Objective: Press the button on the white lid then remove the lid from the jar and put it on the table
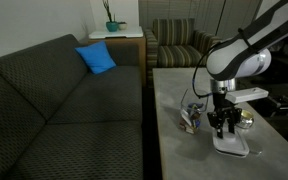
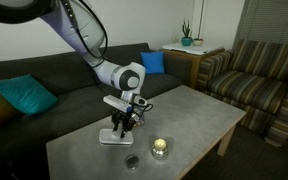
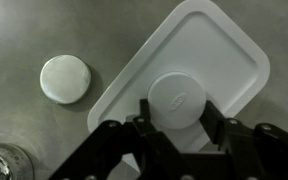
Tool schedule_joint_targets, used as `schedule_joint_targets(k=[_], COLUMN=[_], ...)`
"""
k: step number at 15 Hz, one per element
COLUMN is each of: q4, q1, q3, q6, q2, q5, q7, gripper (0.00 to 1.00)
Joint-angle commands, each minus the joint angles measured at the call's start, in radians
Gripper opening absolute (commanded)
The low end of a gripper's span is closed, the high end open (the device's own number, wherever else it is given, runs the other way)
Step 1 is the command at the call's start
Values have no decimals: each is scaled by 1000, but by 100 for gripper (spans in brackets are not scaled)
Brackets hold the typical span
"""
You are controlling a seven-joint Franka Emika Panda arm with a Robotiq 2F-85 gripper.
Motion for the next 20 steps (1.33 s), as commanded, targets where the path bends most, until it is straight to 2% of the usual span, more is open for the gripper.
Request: schedule_joint_targets(k=[1,20], q4=[17,42], q1=[16,24], q3=[-10,-9], q6=[-53,-74], q2=[0,-2], q5=[2,5], q7=[5,0], gripper=[29,29])
